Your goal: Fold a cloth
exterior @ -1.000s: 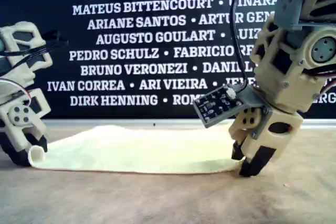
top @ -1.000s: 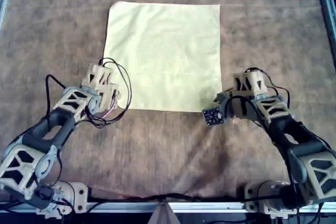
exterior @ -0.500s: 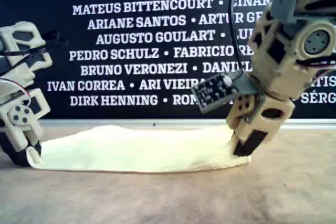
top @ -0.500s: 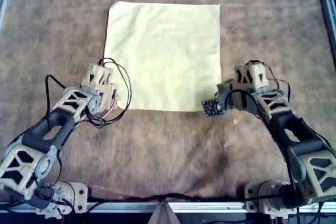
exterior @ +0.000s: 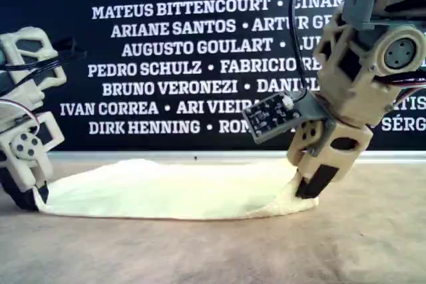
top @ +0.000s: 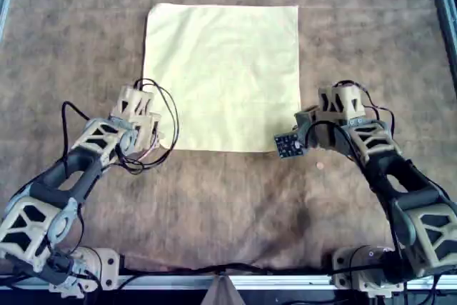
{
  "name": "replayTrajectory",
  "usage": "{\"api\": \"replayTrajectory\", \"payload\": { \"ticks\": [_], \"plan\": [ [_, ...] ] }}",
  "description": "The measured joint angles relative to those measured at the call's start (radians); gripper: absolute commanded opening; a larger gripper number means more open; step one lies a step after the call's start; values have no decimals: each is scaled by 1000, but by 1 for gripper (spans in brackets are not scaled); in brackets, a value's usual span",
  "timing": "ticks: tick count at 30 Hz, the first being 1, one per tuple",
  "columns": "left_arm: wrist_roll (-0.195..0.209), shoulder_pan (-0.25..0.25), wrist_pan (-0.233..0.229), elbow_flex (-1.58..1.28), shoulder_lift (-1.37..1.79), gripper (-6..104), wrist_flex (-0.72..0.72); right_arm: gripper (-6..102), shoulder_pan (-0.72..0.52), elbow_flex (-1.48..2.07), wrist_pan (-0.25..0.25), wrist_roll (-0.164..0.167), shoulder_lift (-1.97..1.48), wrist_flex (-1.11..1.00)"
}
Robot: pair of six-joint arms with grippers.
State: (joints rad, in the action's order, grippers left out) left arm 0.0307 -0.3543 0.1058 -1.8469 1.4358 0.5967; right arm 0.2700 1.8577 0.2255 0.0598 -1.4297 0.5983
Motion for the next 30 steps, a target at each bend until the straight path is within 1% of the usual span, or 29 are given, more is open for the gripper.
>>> {"api": "replayTrajectory", "payload": {
  "ticks": [7, 12, 14, 17, 22, 30],
  "plan": [
    [0, 0, 2, -20, 60, 0, 49, -2, 2, 0, 0, 0, 0, 2],
    [0, 0, 2, -107, 221, 0, 51, -2, 0, 71, 0, 0, -21, 2],
    [0, 0, 8, -149, 298, 0, 52, -2, -2, 129, 0, 0, -77, 2],
    [0, 0, 5, -212, 385, 0, 54, -2, -2, 222, 0, 2, -212, 2],
    [0, 0, 5, -310, 431, 0, 55, -2, 0, 345, 9, 3, -390, 2],
    [0, 0, 5, -353, 434, 0, 55, -2, 0, 397, 9, 3, -457, 2]
  ]
}}
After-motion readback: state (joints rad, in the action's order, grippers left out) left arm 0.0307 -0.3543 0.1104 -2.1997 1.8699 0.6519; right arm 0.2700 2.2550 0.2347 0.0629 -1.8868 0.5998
